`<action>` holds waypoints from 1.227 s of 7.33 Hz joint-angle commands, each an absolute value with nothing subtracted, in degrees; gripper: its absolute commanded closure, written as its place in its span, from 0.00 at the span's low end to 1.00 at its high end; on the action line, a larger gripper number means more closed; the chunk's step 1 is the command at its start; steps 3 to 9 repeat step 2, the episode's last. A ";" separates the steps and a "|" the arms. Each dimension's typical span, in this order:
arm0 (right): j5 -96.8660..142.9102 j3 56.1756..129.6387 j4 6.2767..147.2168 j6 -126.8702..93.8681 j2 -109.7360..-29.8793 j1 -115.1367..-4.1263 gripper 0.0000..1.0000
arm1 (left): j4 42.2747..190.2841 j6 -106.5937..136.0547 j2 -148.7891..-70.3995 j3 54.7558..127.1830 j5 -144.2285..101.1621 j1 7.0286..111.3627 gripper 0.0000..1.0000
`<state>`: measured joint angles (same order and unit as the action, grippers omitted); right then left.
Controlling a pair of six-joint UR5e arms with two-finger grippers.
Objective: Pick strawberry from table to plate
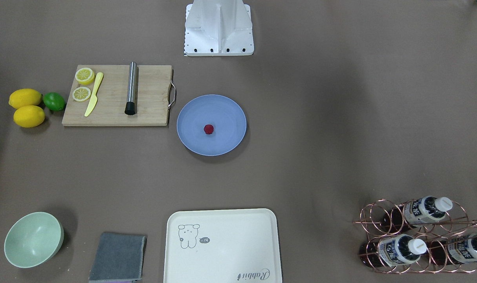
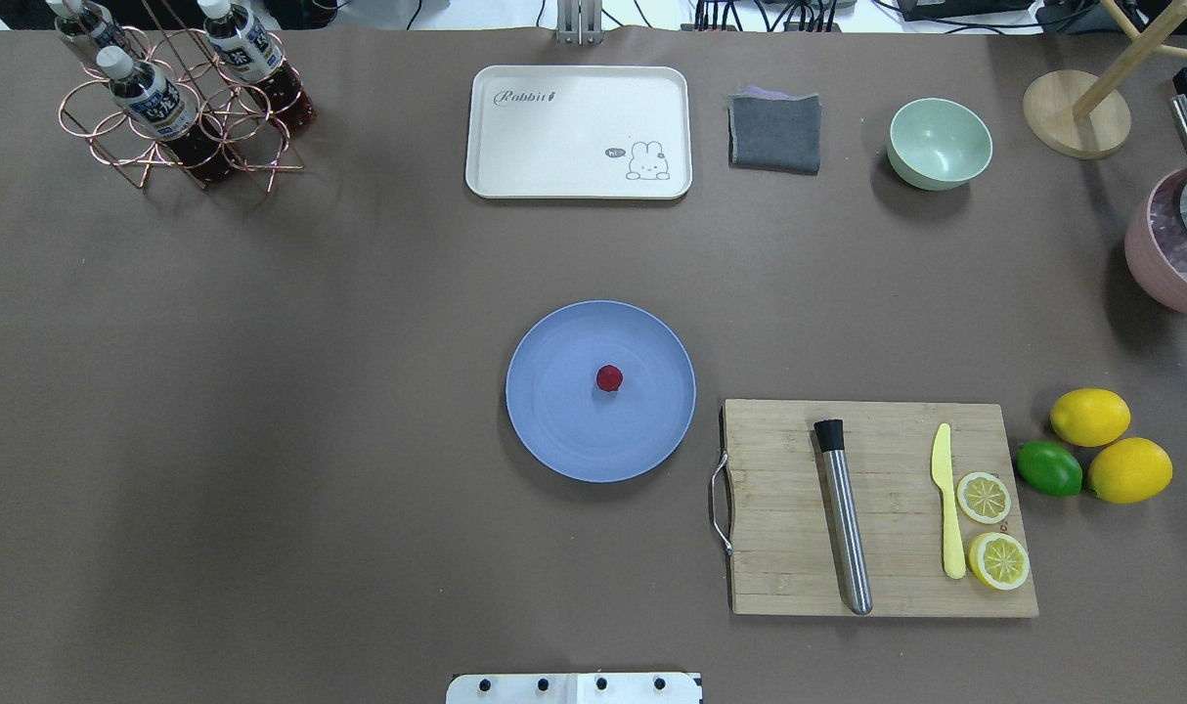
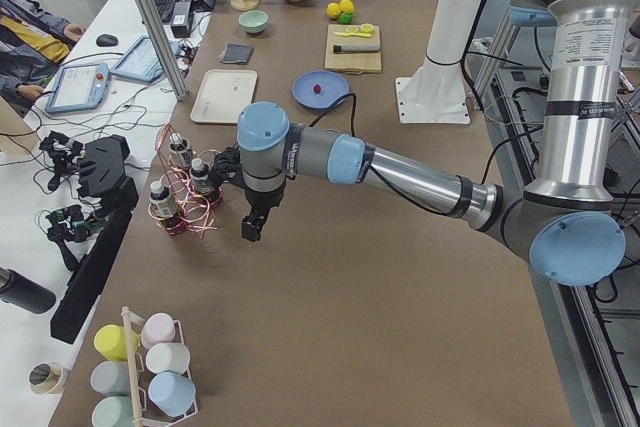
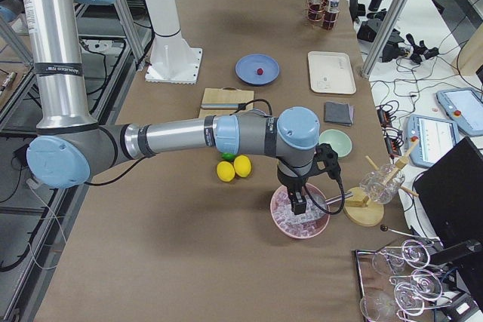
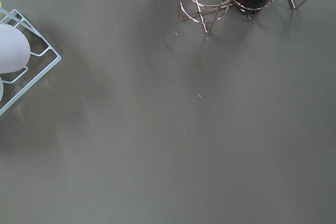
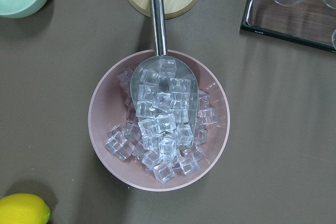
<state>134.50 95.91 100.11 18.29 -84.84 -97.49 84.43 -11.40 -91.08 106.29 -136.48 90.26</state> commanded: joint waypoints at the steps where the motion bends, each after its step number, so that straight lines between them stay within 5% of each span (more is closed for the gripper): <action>1: 134.30 95.98 100.19 18.28 -85.25 -97.47 0.00 | 91.28 -11.25 -88.35 104.33 -136.41 90.26 0.03; 9: 134.30 95.98 100.20 18.28 -85.60 -97.47 0.00 | 92.19 -11.16 -87.72 104.50 -136.41 90.35 0.03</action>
